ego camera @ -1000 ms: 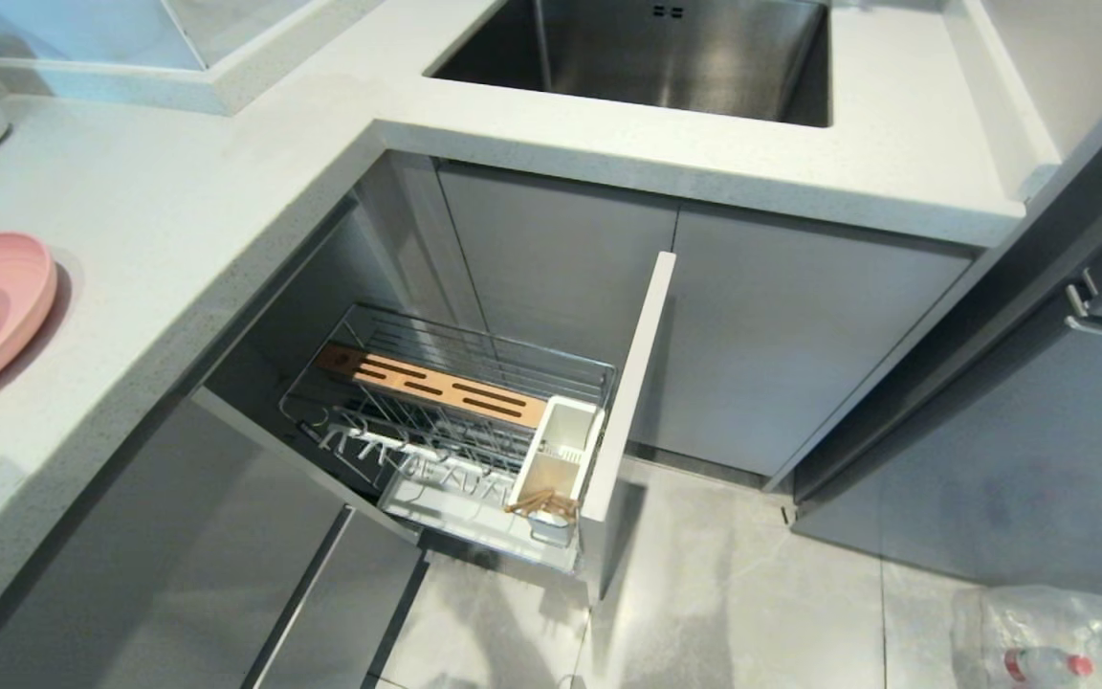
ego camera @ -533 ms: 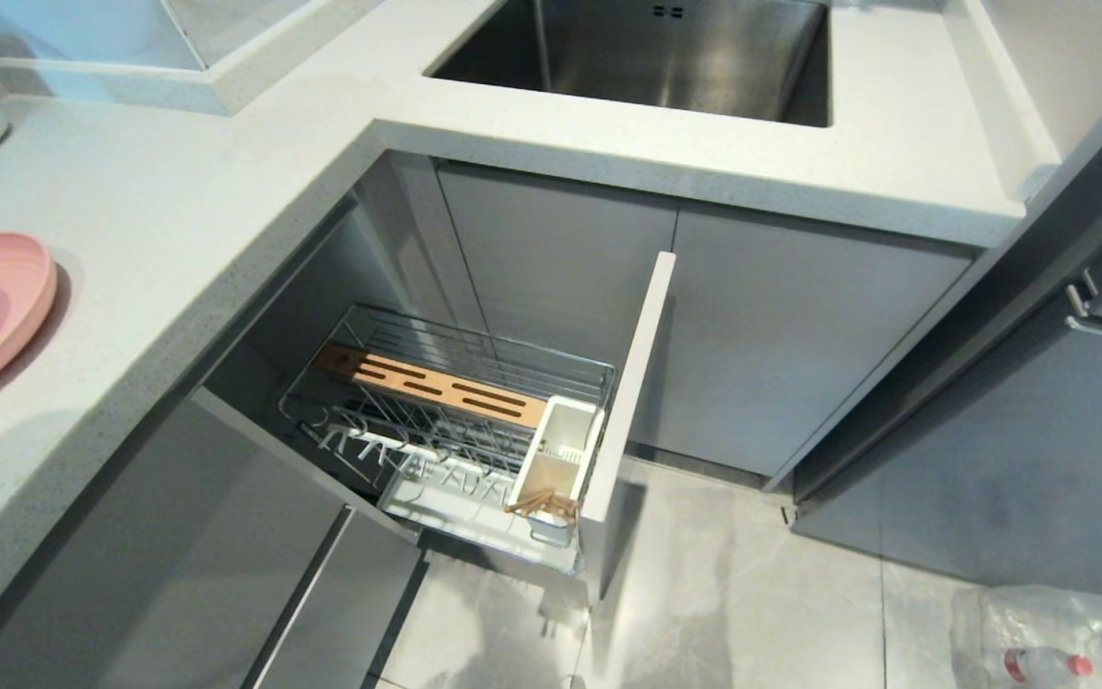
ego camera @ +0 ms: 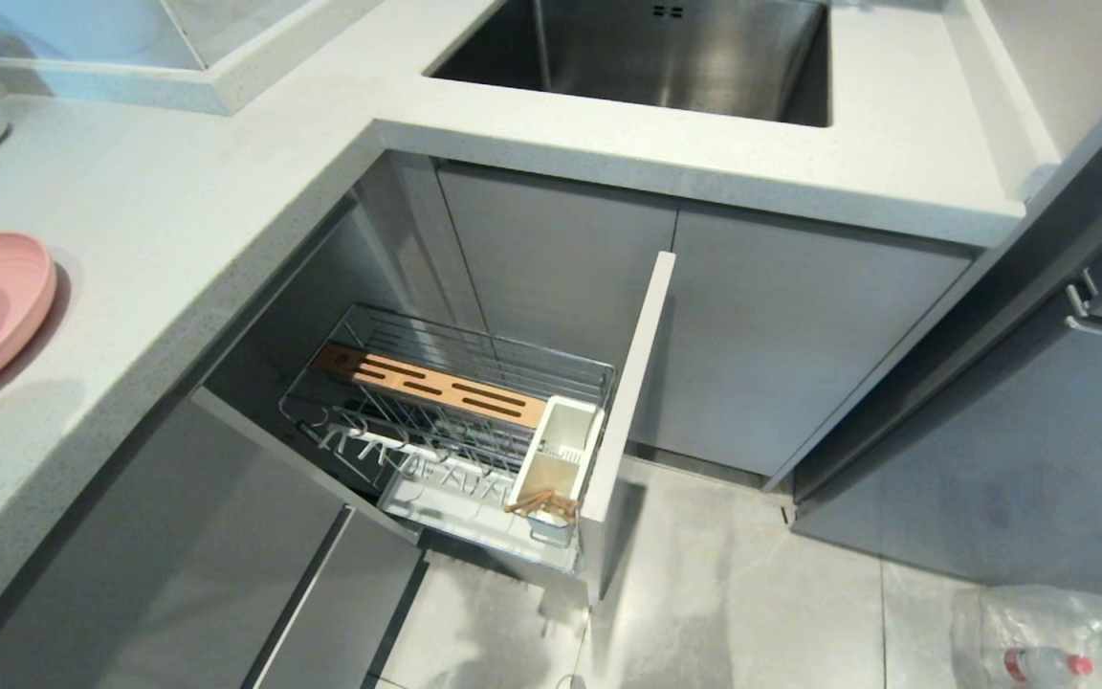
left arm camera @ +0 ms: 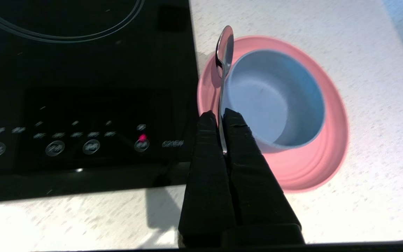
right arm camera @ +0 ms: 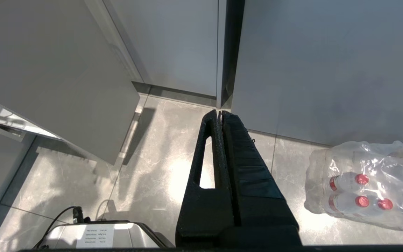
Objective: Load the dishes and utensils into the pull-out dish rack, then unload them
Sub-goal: Take the spoon out of the cupboard
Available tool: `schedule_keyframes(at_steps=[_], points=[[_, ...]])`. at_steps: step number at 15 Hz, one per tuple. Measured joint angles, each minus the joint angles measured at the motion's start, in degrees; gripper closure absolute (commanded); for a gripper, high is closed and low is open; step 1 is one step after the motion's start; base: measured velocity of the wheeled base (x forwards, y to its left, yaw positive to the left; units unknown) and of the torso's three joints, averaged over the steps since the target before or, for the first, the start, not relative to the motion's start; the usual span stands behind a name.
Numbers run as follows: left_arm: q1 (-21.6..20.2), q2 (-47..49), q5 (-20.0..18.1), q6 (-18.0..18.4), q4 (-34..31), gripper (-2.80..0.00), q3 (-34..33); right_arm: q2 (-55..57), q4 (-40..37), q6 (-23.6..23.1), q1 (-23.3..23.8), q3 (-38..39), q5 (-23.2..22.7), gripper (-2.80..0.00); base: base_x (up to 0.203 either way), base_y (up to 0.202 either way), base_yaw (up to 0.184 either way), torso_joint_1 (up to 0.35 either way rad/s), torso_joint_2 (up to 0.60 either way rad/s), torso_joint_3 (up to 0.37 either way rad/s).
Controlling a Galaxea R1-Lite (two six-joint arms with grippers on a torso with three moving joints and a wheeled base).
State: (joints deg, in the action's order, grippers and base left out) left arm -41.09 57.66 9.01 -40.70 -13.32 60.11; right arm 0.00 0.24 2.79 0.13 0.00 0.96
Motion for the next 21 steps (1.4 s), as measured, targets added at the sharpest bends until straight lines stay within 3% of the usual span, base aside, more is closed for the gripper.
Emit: schedule_keyframes(at_steps=[7,13,17,21], points=[[-0.94,3.16,-2.48,-3.39,3.75,0.0,-0.65,0.0,-0.01,0.02,0.02,0.0,0.0,0.0,0.0,0.0,0.0,0.0,0.0,0.0],[-1.33,3.7,-2.58,-5.66,13.91,0.0,-6.56,0.0,0.0,0.02,0.02,0.0,-0.02,0.0,0.0,0.0,0.0,0.0,0.0,0.0],[-0.64,3.53,-2.56,-6.64,15.12,0.0,-8.41,0.0,0.0,0.0,0.0,0.0,0.0,0.0,0.0,0.0,0.0,0.0,0.0,0.0],[0.37,2.65,-2.58,-6.62,21.27,0.0,-12.05,0.0,0.0,0.01,0.0,0.0,0.0,0.0,0.0,0.0,0.0,0.0,0.0,0.0]])
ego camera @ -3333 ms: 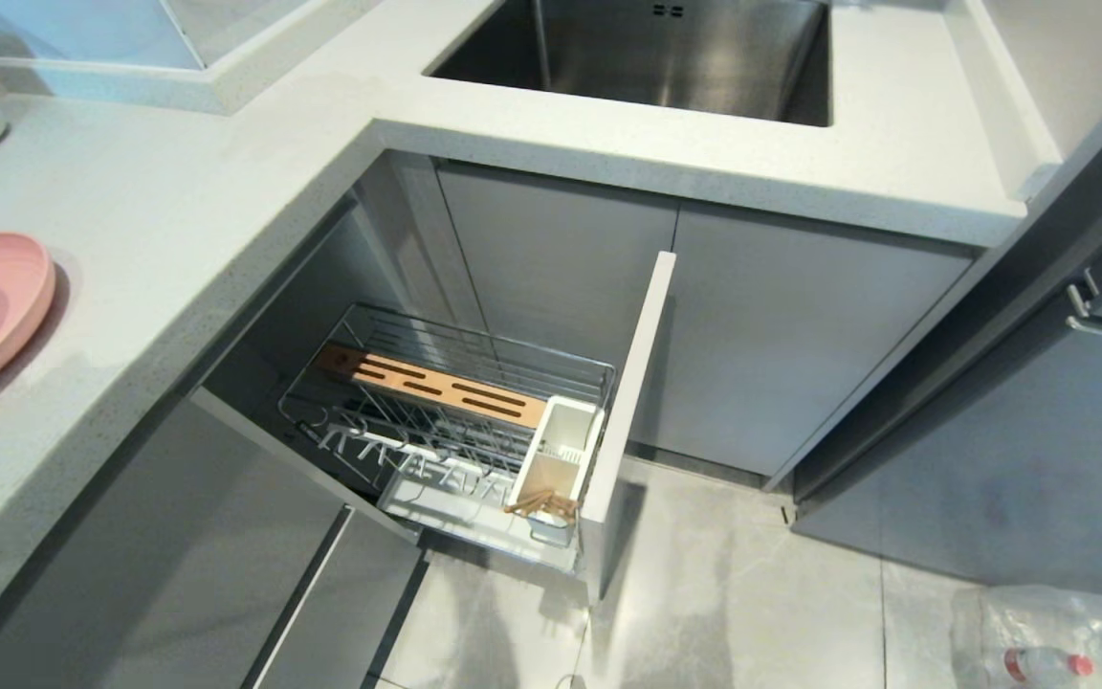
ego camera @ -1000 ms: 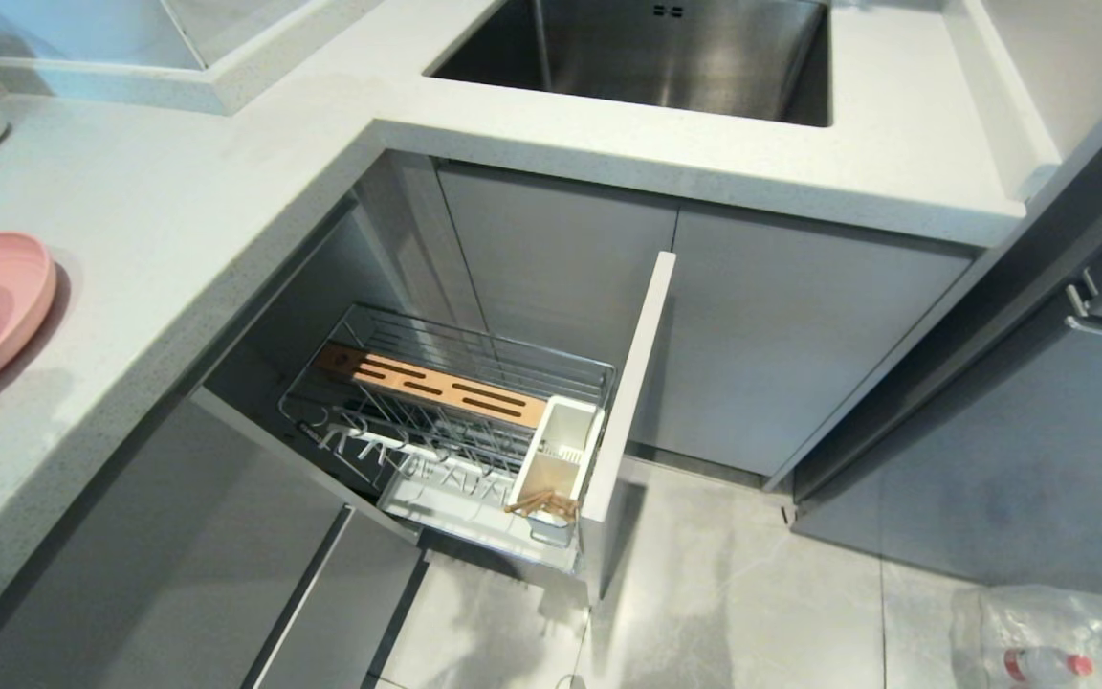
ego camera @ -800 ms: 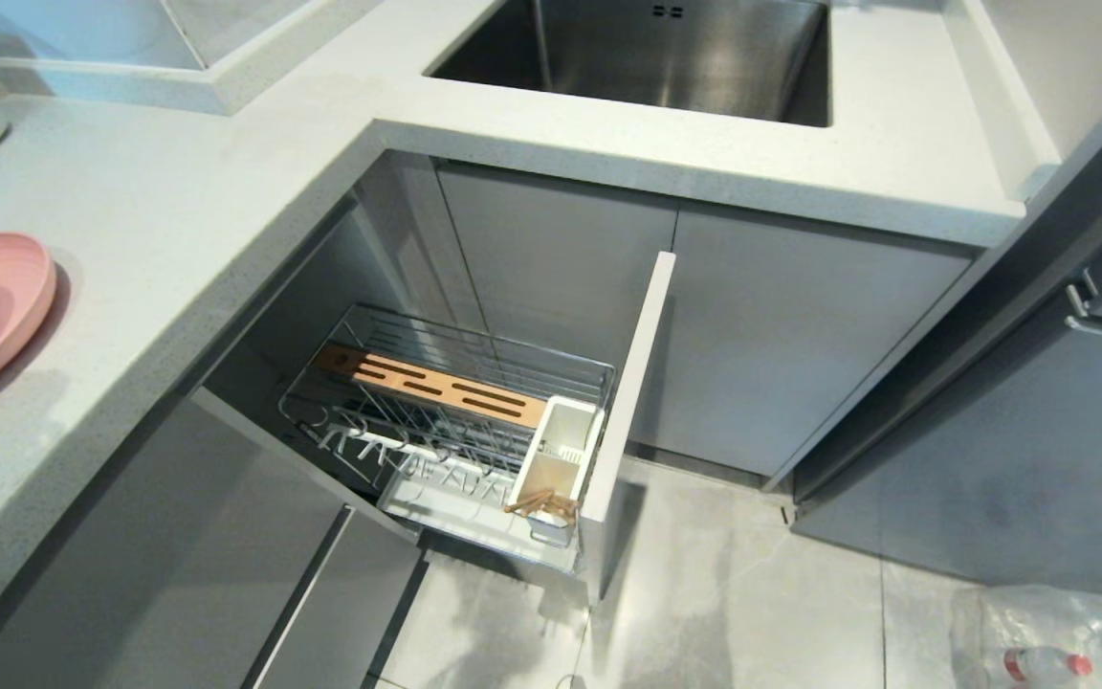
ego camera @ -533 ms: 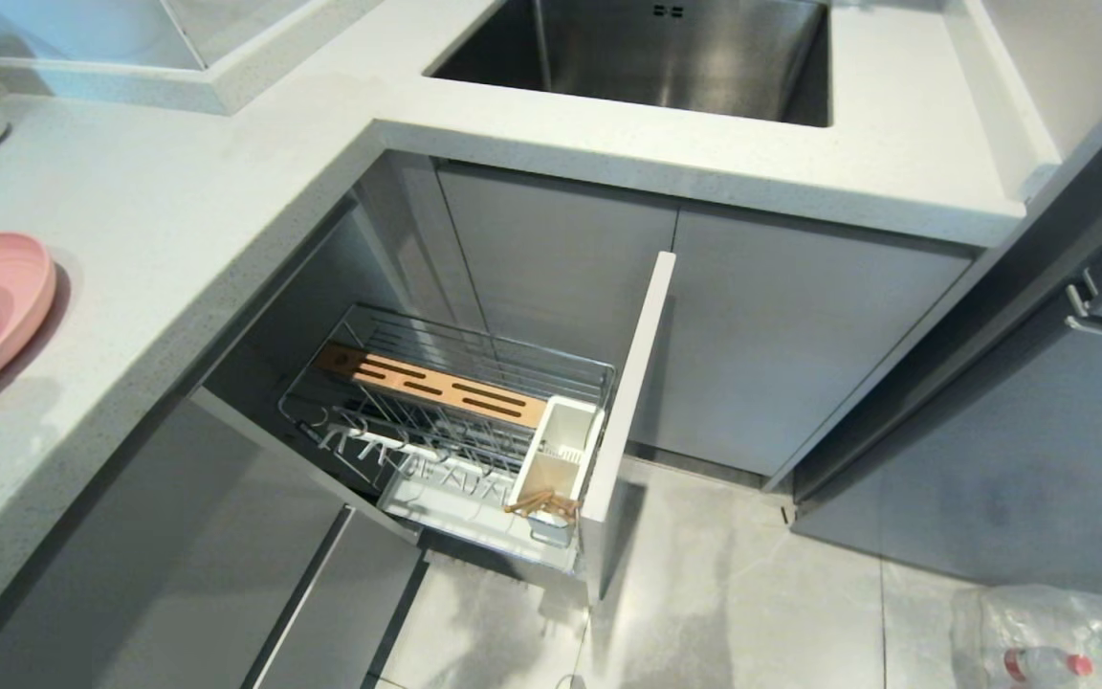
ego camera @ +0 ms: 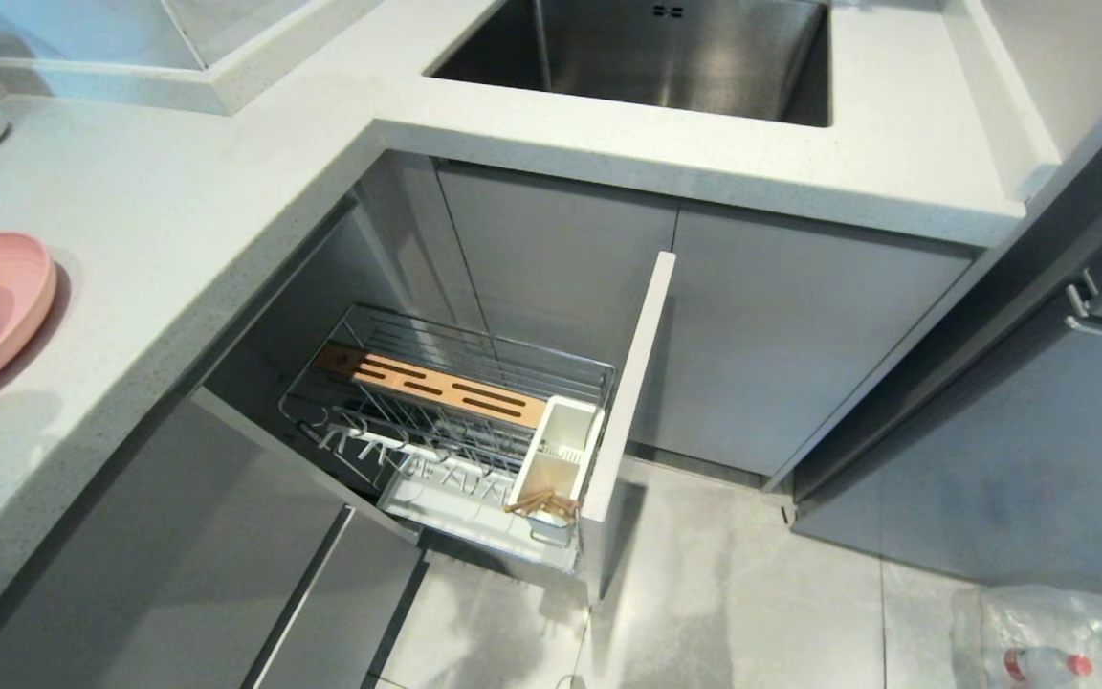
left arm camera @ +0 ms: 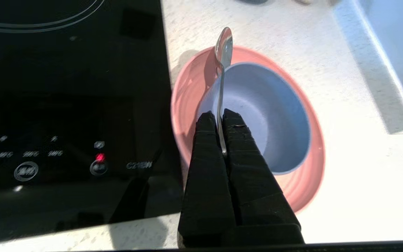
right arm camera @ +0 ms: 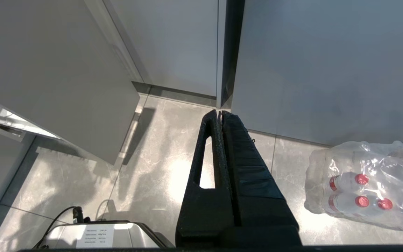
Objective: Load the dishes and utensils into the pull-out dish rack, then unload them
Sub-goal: Take the chopsticks out of the cupboard
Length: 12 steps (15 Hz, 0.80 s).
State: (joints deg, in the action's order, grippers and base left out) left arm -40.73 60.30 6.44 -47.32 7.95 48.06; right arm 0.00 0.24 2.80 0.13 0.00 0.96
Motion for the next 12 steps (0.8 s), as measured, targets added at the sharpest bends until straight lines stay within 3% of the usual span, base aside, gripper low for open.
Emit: schedule_keyframes(at_steps=[3,12], points=[[0.46,-0.61,0.0,0.0,3.29,0.0,-2.59,0.0,0.0,-0.02,0.02,0.0,0.0,0.0,0.0,0.0,0.0,0.0,0.0,0.0],[0.85,-0.83,-1.54,-1.25,3.04,0.0,-4.54,0.0,0.0,-0.01,0.02,0.0,0.0,0.0,0.0,0.0,0.0,0.0,0.0,0.0]])
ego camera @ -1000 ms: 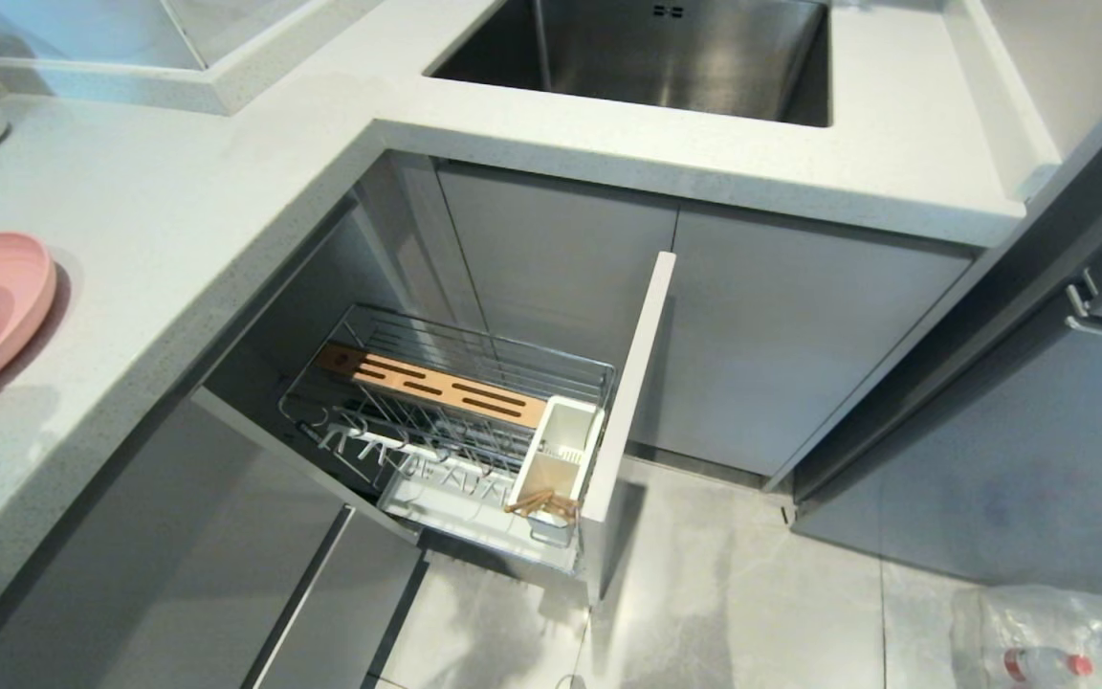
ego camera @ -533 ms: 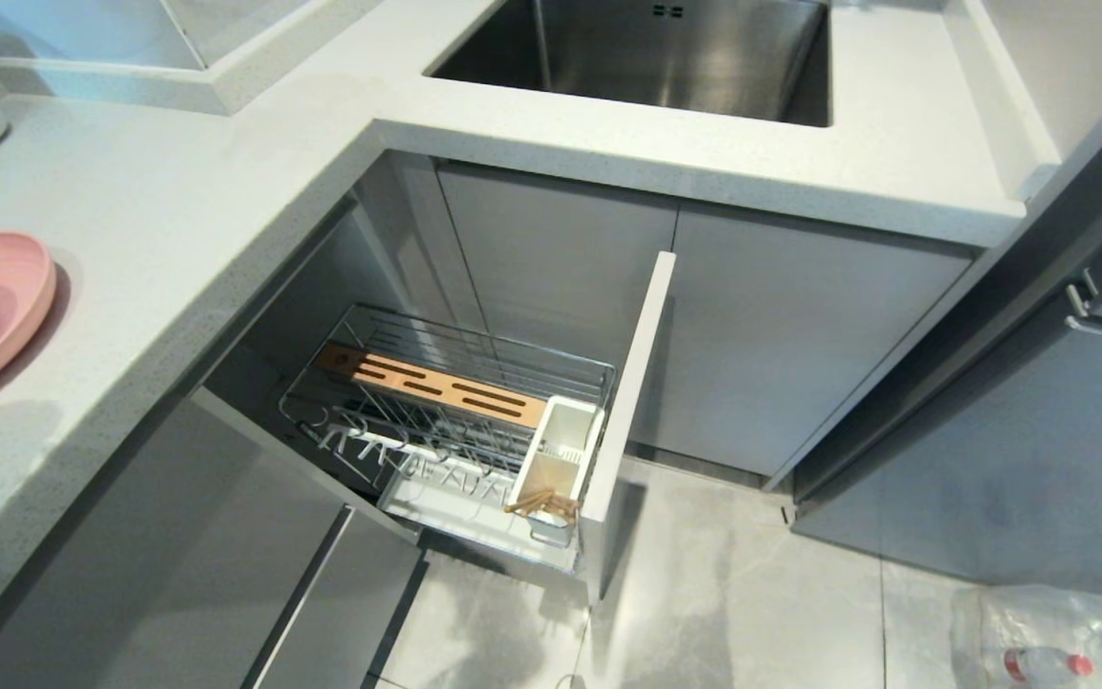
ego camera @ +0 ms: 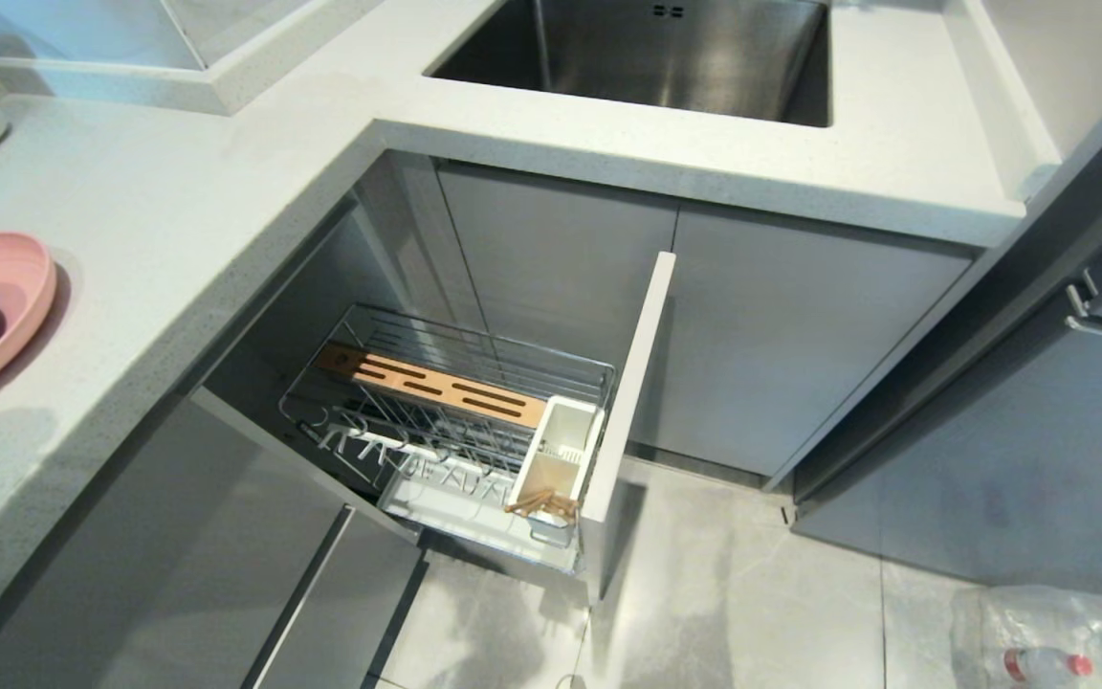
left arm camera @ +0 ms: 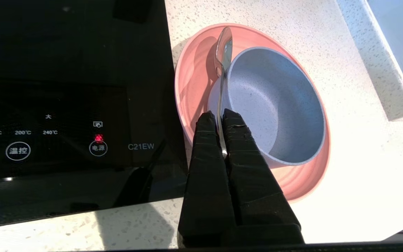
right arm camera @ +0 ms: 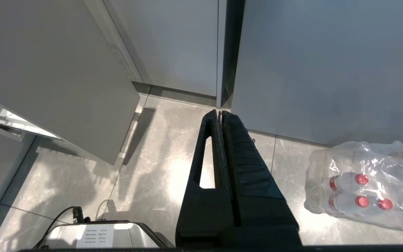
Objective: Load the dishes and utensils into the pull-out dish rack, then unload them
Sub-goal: Take the chopsticks out of the cupboard
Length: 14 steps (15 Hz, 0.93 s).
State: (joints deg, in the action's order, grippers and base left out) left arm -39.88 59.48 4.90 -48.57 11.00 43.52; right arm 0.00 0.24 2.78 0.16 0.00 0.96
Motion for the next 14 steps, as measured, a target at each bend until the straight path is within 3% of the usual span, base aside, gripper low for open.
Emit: schedule_keyframes(at_steps=[14], points=[[-0.52,4.8,-3.27,-1.93,-0.38,0.0,-0.15,0.0,0.0,0.01,-0.02,0.0,0.0,0.0,0.0,0.0,0.0,0.0,0.0,0.0]])
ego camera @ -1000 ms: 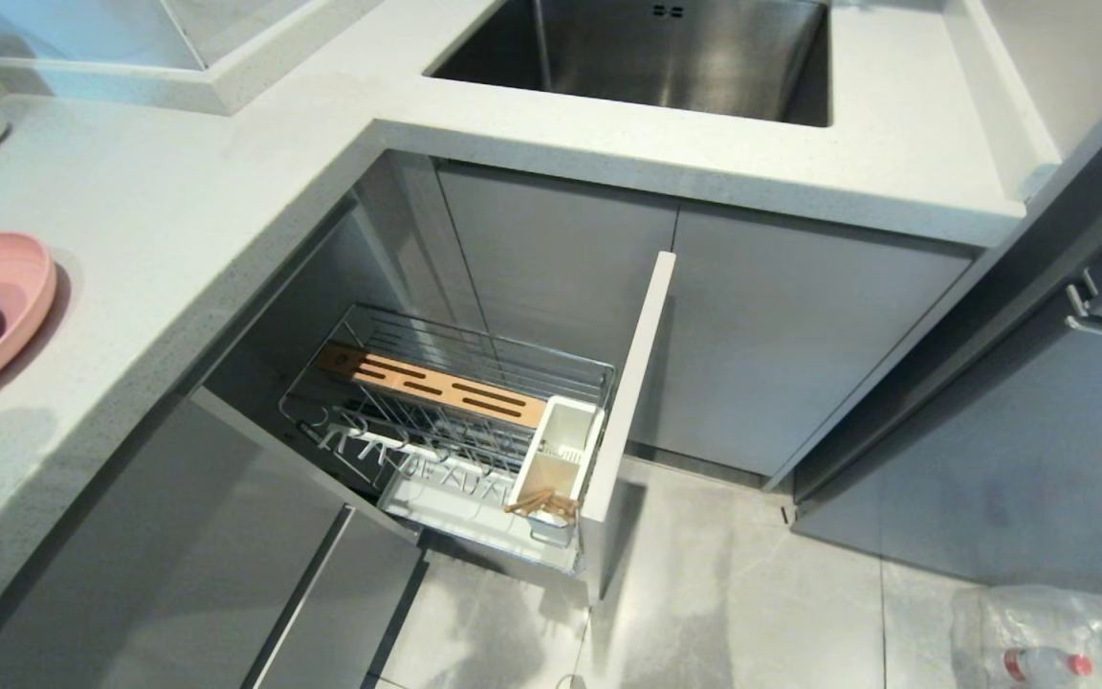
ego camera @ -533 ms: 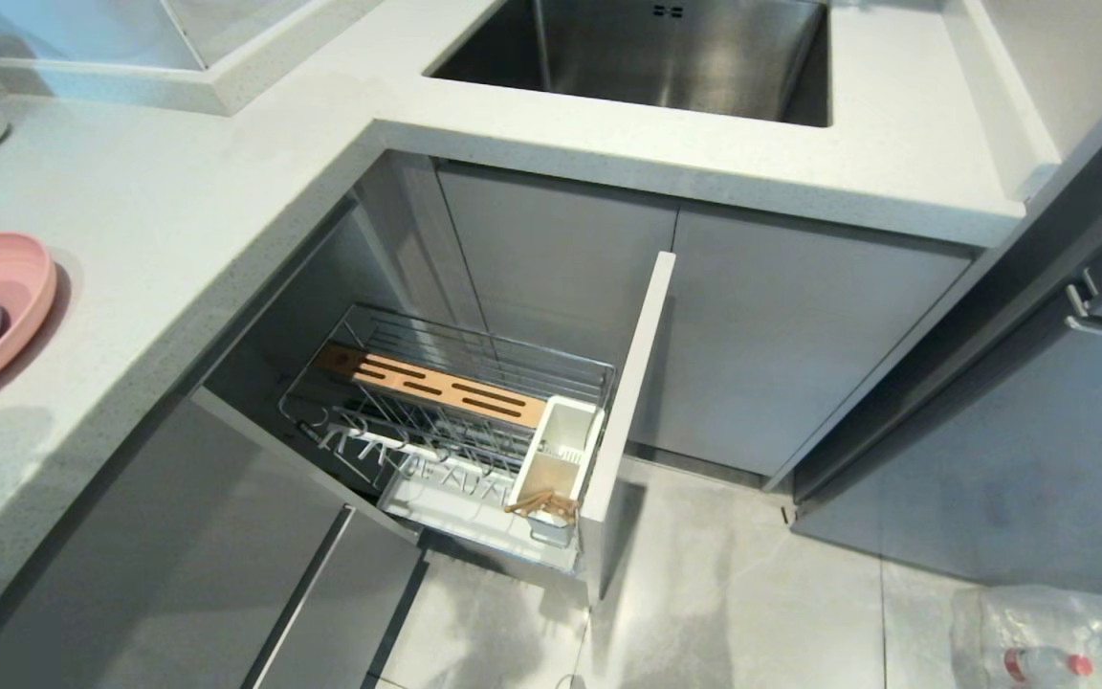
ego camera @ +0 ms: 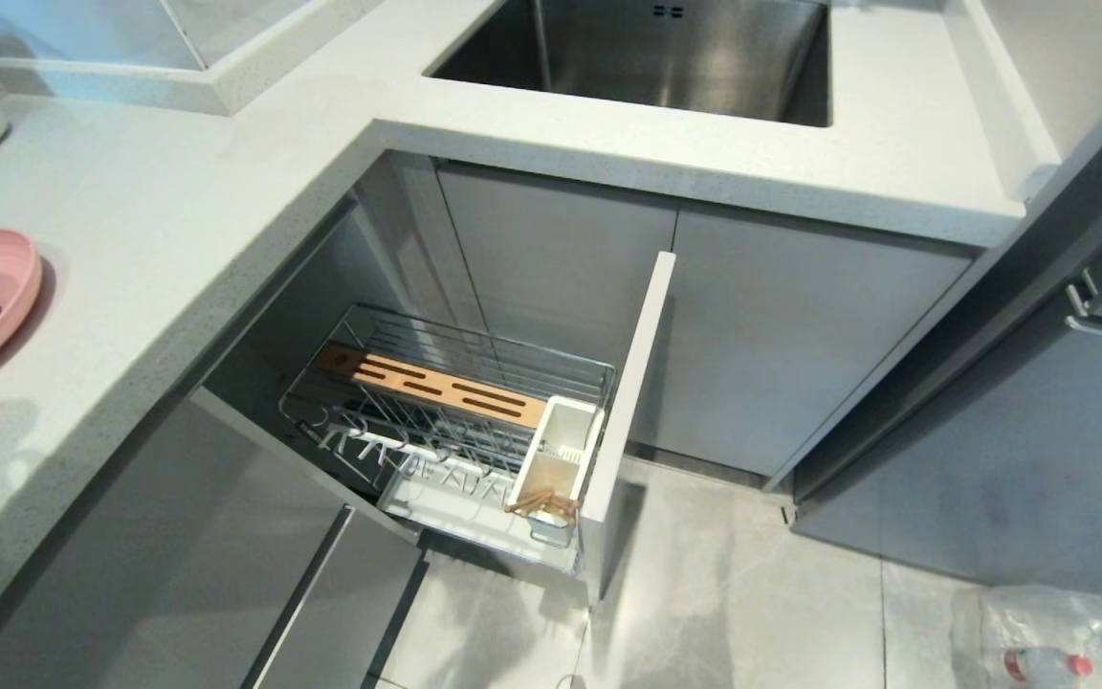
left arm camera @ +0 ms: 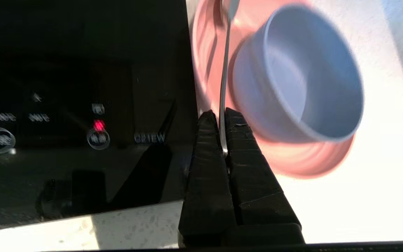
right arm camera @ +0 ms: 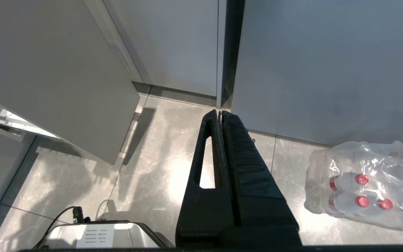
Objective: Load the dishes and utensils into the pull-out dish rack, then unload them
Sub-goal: Take the chopsticks out of the cupboard
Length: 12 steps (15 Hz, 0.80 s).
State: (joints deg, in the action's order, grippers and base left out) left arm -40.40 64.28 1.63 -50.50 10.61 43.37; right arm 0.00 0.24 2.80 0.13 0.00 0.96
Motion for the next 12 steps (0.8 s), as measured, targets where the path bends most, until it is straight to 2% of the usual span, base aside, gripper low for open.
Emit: schedule_keyframes(at_steps=[2,11,12], points=[[0.0,0.32,-1.84,-0.04,-0.86,0.0,-0.07,0.0,0.0,0.01,0.02,0.0,-0.01,0.0,0.0,0.0,0.0,0.0,0.0,0.0],[-0.02,0.49,-2.06,0.2,-1.02,0.0,0.03,0.0,0.0,-0.01,0.02,0.0,0.0,0.0,0.0,0.0,0.0,0.0,0.0,0.0],[-0.02,0.42,-2.13,0.16,-1.08,-2.8,0.0,0.0,0.0,-0.01,0.02,0.0,0.0,0.0,0.0,0.0,0.0,0.0,0.0,0.0]])
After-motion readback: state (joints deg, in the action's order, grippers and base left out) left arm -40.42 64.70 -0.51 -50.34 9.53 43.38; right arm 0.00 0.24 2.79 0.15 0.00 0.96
